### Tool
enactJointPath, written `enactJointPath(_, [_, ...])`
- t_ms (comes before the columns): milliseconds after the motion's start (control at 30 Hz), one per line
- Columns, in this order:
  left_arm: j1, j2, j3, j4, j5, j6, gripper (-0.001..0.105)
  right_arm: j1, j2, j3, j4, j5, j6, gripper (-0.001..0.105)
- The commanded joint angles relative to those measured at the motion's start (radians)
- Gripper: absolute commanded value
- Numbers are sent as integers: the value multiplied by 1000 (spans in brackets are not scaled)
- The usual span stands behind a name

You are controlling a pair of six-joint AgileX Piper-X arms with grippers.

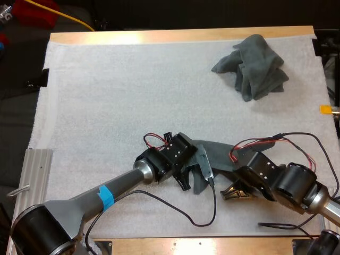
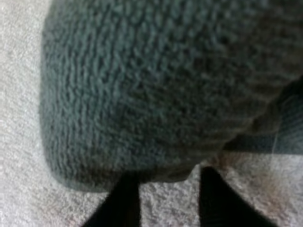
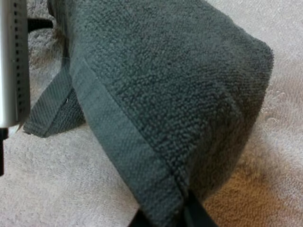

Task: Pick towel from pile, fold and stack

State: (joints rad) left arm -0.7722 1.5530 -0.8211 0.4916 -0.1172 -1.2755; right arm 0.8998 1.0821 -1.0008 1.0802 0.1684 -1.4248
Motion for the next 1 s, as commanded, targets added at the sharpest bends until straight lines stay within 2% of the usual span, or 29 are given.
enactJointPath(0, [-4, -1, -8, -4, -19, 1, 14, 3, -7, -1, 11, -10, 1, 1])
enactJointPath(67, [-4, -1, -8, -3, -19, 1, 2, 3, -7, -1, 11, -10, 1, 1])
enactJointPath(100, [-4, -1, -8, -1, -19, 1, 0, 3, -7, -1, 11, -8, 1, 1])
enactJointPath(400, [-4, -59, -11, 39, -15, 1, 0, 3, -7, -1, 9, 12, 1, 1])
enactJointPath(600, [-4, -194, -11, 74, -15, 1, 0, 3, -7, -1, 9, 12, 1, 1])
enactJointPath(700, [-4, -257, -11, 108, -10, 1, 5, 3, -7, -1, 9, 12, 1, 1])
enactJointPath(767, [-4, -304, -11, 144, 25, 0, 10, 3, -7, -1, 9, 12, 1, 1])
enactJointPath(967, [-48, -409, 16, 196, 47, -6, 9, 3, -7, -1, 9, 12, 1, 1])
